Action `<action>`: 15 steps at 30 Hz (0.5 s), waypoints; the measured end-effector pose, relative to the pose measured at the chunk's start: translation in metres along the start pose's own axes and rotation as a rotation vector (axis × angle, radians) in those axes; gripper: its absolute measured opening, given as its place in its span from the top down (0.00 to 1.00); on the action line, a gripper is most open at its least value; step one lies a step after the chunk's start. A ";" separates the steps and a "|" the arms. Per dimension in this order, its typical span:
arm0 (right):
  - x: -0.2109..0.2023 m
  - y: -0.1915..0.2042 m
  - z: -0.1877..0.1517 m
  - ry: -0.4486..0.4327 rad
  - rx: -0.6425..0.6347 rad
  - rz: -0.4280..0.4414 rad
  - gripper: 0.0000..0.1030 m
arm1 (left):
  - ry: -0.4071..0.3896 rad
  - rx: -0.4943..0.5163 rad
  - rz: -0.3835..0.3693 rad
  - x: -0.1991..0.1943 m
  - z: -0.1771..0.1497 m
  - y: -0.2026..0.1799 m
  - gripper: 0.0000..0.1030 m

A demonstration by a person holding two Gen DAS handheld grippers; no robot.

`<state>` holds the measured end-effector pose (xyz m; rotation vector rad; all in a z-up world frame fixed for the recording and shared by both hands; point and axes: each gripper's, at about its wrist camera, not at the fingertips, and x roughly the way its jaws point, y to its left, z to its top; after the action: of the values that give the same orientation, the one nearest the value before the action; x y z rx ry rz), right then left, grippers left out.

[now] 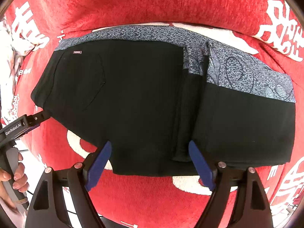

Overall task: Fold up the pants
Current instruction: 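Press the folded trousers flat with both open grippers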

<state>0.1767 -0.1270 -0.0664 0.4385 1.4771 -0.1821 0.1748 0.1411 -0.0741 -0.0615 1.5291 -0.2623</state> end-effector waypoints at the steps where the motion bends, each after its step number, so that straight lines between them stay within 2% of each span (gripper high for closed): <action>1: 0.000 0.000 0.000 0.000 -0.001 0.000 0.16 | -0.007 -0.010 -0.027 -0.001 0.001 0.003 0.17; 3: 0.000 0.000 0.000 0.001 -0.001 0.000 0.16 | -0.022 -0.042 -0.082 -0.003 0.004 0.013 0.17; 7: 0.000 0.000 0.000 -0.001 0.001 0.003 0.16 | -0.017 -0.146 -0.244 -0.002 0.009 0.041 0.17; 11: 0.000 0.000 0.000 -0.001 0.002 0.002 0.16 | 0.008 -0.164 -0.361 0.006 0.011 0.050 0.17; 15: 0.000 0.000 0.000 -0.002 0.000 0.001 0.16 | -0.020 -0.163 -0.443 0.009 0.008 0.042 0.17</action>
<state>0.1768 -0.1274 -0.0667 0.4387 1.4752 -0.1821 0.1884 0.1789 -0.0907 -0.5341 1.5029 -0.4851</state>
